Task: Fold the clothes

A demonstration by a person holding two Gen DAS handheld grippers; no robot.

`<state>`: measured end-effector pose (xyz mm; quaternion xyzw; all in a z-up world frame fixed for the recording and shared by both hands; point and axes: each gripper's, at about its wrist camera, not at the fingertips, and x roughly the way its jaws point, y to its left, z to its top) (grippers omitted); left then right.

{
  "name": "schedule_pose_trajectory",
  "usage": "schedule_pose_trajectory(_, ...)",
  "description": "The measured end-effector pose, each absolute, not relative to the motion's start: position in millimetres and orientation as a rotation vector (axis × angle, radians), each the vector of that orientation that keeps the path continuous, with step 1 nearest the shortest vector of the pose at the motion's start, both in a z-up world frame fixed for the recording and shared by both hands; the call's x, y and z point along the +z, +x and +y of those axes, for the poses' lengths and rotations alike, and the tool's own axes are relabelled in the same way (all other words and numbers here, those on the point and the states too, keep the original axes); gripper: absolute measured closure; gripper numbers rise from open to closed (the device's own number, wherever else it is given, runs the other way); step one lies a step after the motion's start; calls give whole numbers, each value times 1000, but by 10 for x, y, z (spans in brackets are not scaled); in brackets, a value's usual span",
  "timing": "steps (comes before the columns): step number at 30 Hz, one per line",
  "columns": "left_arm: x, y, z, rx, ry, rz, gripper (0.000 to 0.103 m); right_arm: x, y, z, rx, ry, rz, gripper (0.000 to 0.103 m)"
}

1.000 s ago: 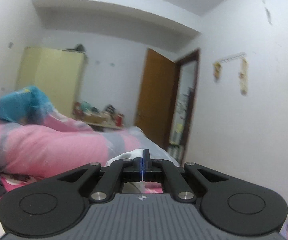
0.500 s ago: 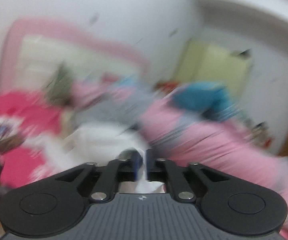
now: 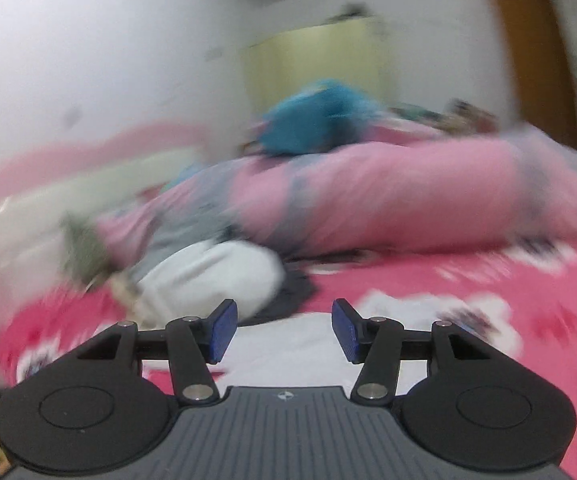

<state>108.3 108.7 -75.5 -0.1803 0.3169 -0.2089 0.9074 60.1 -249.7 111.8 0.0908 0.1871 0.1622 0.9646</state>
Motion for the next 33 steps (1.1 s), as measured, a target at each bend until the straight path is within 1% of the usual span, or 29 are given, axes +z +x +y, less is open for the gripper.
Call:
schedule_pose_trajectory(3, -555, 1156, 937, -457, -310, 634, 53, 890, 384, -2995, 197, 292, 407, 48)
schedule_pose_trajectory(7, -261, 1360, 546, -511, -191, 612, 51, 370, 286, -3499, 96, 411, 496, 50)
schedule_pose_trajectory(11, -29, 1678, -49, -585, -41, 591, 49, -167, 580, -3722, 79, 530, 572, 56)
schedule_pose_trajectory(14, 42, 1985, -646, -641, 92, 580, 48, -417, 878, -3770, 87, 548, 593, 58)
schedule_pose_trajectory(19, 19, 2319, -1662, -712, 297, 604, 47, -826, 1373, -3848, 99, 574, 627, 58)
schedule_pose_trajectory(23, -153, 2677, -2288, -764, 342, 717, 46, -1092, 1727, -4009, 119, 644, 641, 58)
schedule_pose_trajectory(27, -399, 2924, -2836, -798, 426, 794, 45, -1262, 1873, -4034, 171, 668, 660, 58)
schedule_pose_trajectory(28, -469, 2964, -2956, -802, 453, 804, 45, -1280, 1886, -4009, 176, 653, 663, 60)
schedule_pose_trajectory(30, -616, 3016, -3165, -792, 528, 807, 45, -1284, 1895, -3948, 178, 604, 659, 66)
schedule_pose_trajectory(31, -689, 3033, -3247, -775, 566, 803, 45, -1275, 1897, -3917, 180, 582, 655, 72)
schedule_pose_trajectory(32, -763, 3051, -3320, -748, 600, 788, 48, -1274, 1895, -3883, 185, 564, 652, 80)
schedule_pose_trajectory(33, -831, 3067, -3381, -723, 630, 774, 58, -1273, 1893, -3849, 190, 545, 650, 84)
